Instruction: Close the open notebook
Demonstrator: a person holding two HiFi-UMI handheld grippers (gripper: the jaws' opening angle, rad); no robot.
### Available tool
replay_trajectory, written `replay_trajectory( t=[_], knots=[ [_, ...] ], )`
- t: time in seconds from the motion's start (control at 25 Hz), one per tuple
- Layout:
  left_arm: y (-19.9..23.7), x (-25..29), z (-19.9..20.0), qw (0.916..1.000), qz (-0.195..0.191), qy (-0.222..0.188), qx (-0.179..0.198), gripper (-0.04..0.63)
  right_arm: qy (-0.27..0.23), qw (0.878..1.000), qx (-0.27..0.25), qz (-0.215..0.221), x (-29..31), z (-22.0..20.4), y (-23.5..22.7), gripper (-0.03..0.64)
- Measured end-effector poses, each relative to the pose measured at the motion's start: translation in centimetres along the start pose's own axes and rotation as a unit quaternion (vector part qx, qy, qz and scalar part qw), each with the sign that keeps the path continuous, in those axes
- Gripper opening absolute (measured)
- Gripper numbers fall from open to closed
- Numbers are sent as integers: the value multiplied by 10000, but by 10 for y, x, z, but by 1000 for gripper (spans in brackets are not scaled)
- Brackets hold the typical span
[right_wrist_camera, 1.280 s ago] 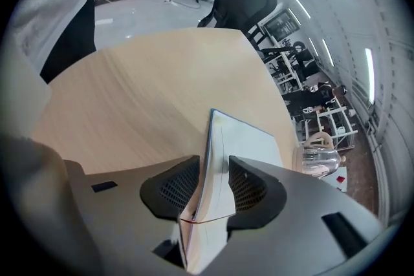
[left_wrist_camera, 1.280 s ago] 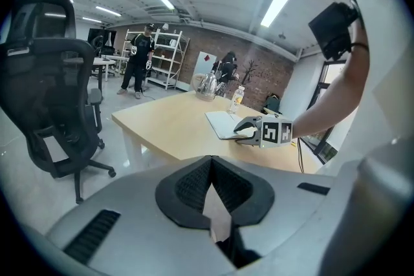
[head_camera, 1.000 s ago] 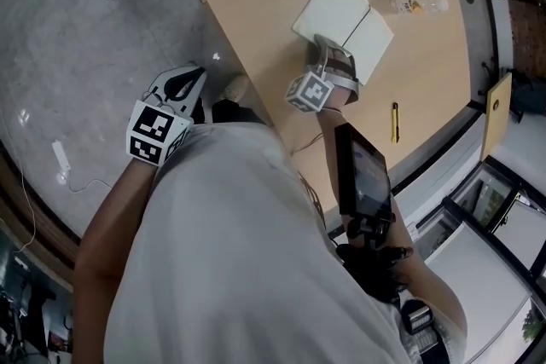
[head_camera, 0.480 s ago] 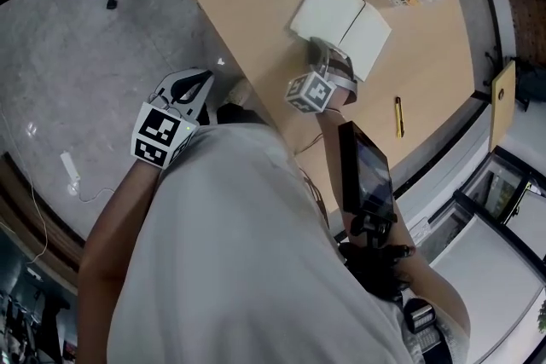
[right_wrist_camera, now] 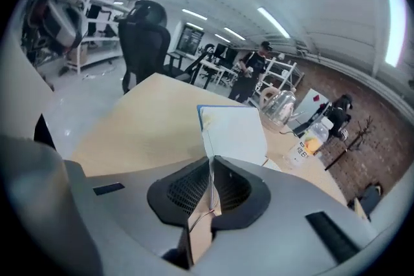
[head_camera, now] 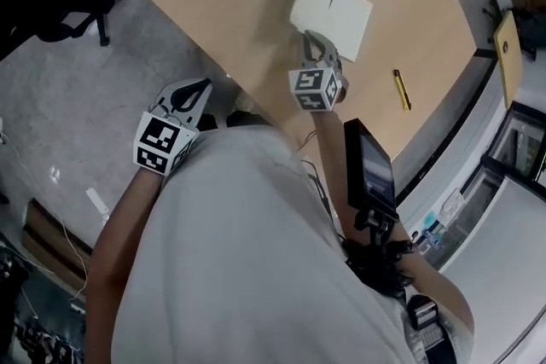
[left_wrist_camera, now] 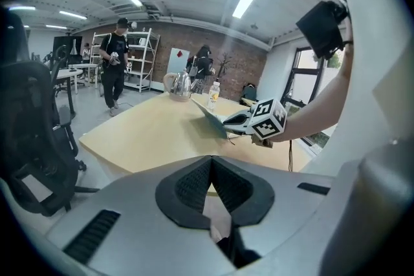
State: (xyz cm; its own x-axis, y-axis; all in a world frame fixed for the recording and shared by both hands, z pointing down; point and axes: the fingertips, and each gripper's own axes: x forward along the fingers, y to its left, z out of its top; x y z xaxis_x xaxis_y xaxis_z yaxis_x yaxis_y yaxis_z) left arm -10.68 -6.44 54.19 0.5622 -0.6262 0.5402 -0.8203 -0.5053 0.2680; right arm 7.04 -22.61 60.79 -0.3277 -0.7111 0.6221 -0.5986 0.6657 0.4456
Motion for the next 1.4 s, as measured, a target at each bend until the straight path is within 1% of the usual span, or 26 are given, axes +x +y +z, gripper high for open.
replay_trajectory(
  t=[0.08,0.16,0.24,0.32,0.48,0.56,0.64,0.76,0.84,0.92,0.96,1.0,1.04,1.16,1.24,1.32,1.4],
  knots=[
    [-1,5,4,9999,-73,37,105,5,-124,9988,474,-91,-5,-2,-6,34],
    [-3,8,7,9996,-151,82,211,5,-237,9943,1024,-182,-11,-7,-10,32],
    [-6,12,10,9992,-239,107,300,5,-339,9847,1688,-278,-18,-15,-17,32],
    [-11,17,14,9987,-320,127,365,5,-414,9731,2227,-408,-26,-26,-27,32],
    [-17,25,24,9976,-432,172,522,5,-482,9555,2854,-567,-36,-42,-42,32],
    [-17,28,27,9972,-481,182,535,5,-484,9423,3250,-638,-38,-51,-47,32],
    [-16,29,29,9976,-506,187,433,5,-474,9246,3714,-705,-40,-64,-50,34],
    [-11,31,29,9983,-476,204,271,5,-419,8945,4388,-746,-41,-84,-55,34],
    [-7,31,30,9985,-451,224,217,5,-316,8673,4908,-777,-40,-99,-57,34],
    [-6,30,30,9985,-440,247,230,5,-202,8352,5433,-831,-39,-113,-58,34],
    [-7,30,30,9983,-437,267,274,5,-148,8232,5610,-853,-40,-119,-57,34],
    [-9,30,29,9980,-438,298,355,5,-83,8168,5702,-871,-40,-123,-57,34],
    [-12,30,29,9973,-445,337,467,5,9,8160,5711,-896,-40,-127,-57,34],
    [-20,34,30,9946,-524,422,787,5,394,8268,5518,-1015,-40,-135,-61,34],
    [-24,36,32,9931,-578,447,916,5,630,8294,5459,-1007,-38,-139,-60,34],
    [-26,38,32,9921,-617,468,983,5,736,8287,5462,-971,-37,-140,-59,34],
    [-26,39,32,9918,-638,480,1001,5,667,8320,5421,-971,-41,-135,-61,34]
  ],
)
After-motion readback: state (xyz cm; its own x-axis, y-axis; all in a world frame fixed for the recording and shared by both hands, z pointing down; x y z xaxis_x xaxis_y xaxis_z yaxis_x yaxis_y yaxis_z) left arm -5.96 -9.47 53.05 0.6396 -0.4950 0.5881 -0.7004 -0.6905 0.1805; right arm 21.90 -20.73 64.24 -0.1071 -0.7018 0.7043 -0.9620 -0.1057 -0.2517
